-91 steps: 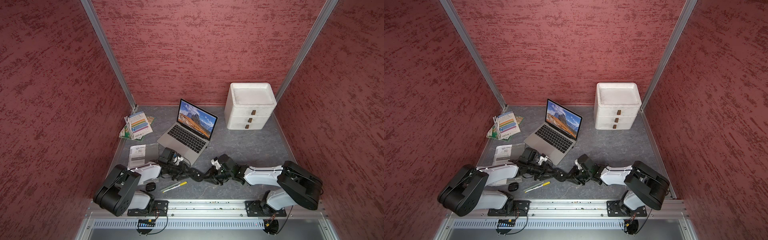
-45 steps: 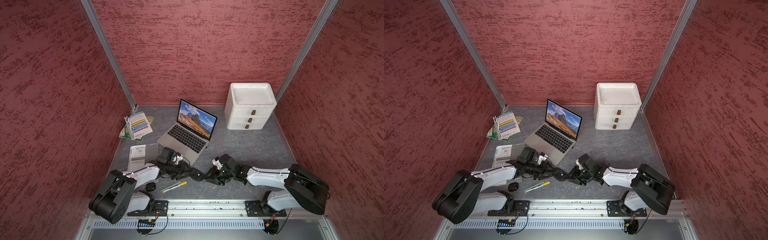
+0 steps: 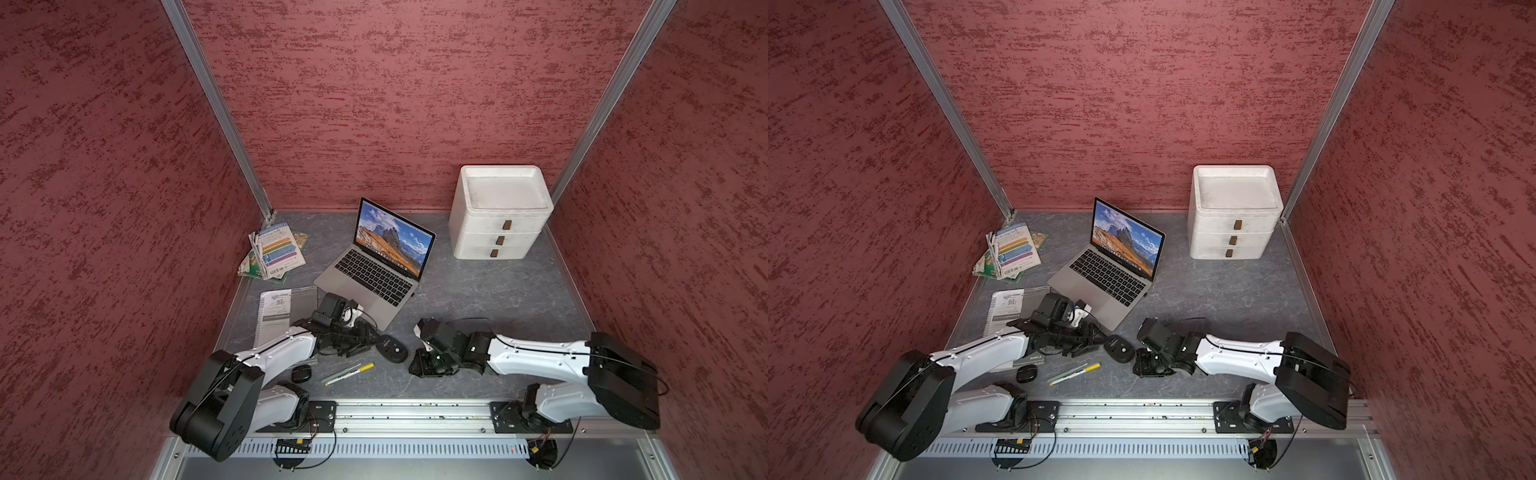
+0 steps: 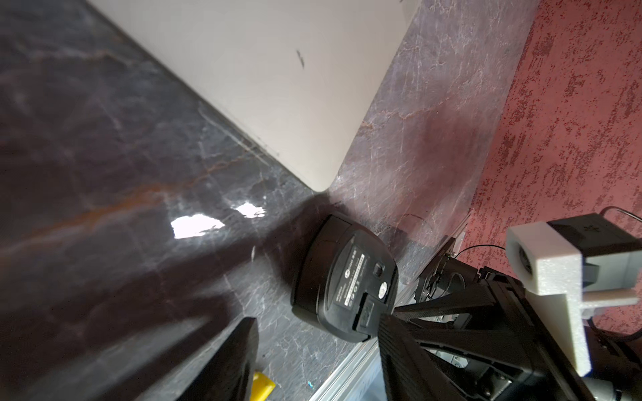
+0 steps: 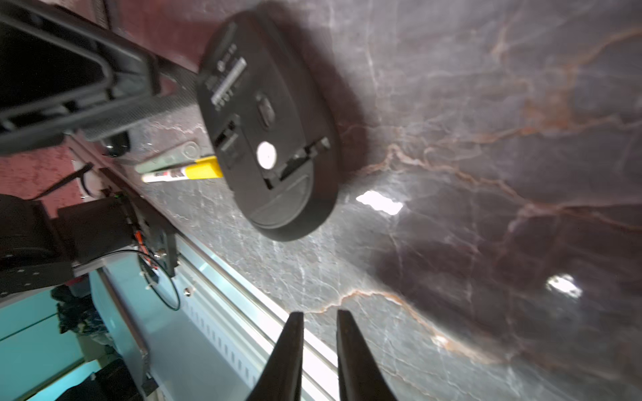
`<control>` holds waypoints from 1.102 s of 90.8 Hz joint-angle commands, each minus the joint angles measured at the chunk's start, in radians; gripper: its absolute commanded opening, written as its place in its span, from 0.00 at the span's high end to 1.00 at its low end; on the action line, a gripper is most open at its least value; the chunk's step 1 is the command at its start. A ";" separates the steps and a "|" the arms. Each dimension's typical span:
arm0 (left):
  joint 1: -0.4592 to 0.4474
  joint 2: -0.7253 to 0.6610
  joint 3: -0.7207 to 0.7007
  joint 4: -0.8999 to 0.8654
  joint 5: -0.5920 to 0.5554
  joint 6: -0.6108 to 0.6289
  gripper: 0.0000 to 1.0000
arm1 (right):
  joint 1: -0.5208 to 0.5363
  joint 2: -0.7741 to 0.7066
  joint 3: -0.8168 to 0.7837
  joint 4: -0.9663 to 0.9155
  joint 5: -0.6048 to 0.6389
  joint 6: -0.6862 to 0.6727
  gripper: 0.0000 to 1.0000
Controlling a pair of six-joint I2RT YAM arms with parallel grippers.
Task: Insert the wireless mouse receiver into the laptop
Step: Close the lid on the mouse.
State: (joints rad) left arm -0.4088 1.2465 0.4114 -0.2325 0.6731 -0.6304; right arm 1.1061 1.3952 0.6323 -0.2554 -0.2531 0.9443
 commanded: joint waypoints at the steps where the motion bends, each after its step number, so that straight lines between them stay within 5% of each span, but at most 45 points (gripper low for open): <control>1: 0.004 0.030 0.028 0.035 -0.019 0.058 0.39 | 0.017 0.016 0.017 -0.043 0.091 -0.070 0.86; 16: 0.001 0.088 0.034 0.112 -0.002 0.057 0.39 | 0.032 0.053 0.033 -0.023 0.106 -0.108 0.93; 100: -0.042 0.209 0.052 0.145 0.038 0.053 0.46 | 0.035 0.182 0.165 -0.050 0.152 -0.236 0.93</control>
State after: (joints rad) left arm -0.4393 1.4345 0.4622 -0.0628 0.7254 -0.5892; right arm 1.1316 1.5658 0.7677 -0.2871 -0.1295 0.7269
